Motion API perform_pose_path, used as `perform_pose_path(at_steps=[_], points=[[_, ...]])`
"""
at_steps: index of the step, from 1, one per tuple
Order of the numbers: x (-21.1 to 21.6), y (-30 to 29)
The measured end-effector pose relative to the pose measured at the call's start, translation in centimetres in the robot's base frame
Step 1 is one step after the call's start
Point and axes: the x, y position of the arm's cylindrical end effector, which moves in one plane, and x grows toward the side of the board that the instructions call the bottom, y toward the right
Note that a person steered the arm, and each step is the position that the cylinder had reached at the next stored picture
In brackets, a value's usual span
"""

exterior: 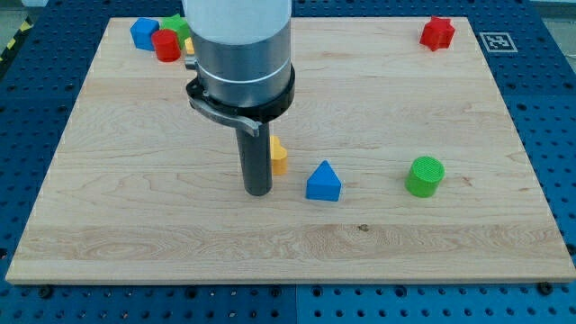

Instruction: Push the yellow heart to the red star

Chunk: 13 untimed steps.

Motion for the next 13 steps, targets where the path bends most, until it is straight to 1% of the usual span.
perform_pose_path(at_steps=[5, 6, 7, 9, 12, 13], points=[[-0.8, -1.8], [-1.7, -1.8], [-2.8, -0.6], [-2.8, 4.1], [-4.7, 6.8], [-5.6, 6.8]])
